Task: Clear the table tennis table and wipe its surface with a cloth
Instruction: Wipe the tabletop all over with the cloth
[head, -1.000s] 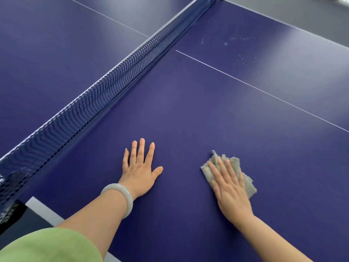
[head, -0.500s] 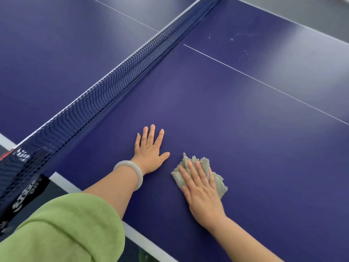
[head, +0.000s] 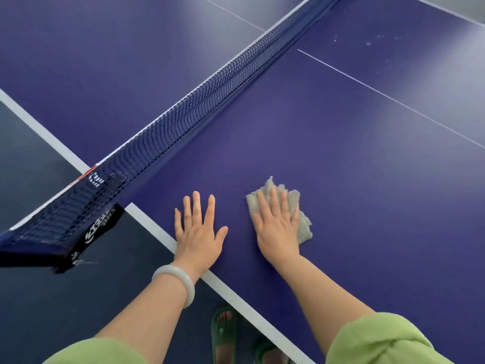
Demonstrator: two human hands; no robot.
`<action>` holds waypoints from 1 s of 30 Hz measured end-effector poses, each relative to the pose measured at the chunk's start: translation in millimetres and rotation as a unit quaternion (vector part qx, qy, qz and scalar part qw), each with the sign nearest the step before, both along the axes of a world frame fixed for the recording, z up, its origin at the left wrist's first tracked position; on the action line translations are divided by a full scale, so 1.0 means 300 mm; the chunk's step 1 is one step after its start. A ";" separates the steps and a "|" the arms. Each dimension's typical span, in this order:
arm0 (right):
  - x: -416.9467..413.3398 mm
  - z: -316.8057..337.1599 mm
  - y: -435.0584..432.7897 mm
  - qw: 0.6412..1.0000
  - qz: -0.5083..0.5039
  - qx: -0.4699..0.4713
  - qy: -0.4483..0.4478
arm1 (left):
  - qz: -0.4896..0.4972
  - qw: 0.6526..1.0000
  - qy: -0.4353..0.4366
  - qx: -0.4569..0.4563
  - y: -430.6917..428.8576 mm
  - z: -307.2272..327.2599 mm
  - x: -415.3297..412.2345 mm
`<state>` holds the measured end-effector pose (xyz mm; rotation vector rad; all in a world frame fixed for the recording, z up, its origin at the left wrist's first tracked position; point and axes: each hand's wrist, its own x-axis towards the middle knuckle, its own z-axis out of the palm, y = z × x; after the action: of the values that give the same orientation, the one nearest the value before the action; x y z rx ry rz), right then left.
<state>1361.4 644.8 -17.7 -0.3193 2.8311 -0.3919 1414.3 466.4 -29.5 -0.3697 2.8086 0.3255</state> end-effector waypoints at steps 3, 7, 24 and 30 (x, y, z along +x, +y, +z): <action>0.170 -0.009 0.019 0.987 0.161 -0.002 0.029 | -0.017 0.999 -0.035 0.027 -0.023 0.001 -0.007; 0.205 -0.007 0.271 0.981 0.176 0.050 0.059 | -0.023 0.997 -0.060 0.053 -0.037 0.001 -0.015; 0.459 -0.013 0.379 0.993 -0.013 0.090 0.075 | -0.029 0.996 -0.078 0.043 -0.040 0.006 -0.020; 0.396 0.009 0.244 0.952 -0.299 0.068 -0.015 | -0.010 0.996 -0.081 0.023 -0.006 0.052 -0.029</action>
<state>1480.3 717.9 -14.9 0.5831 2.8515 -0.3053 1405.5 464.6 -13.9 -0.3427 2.6390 0.3396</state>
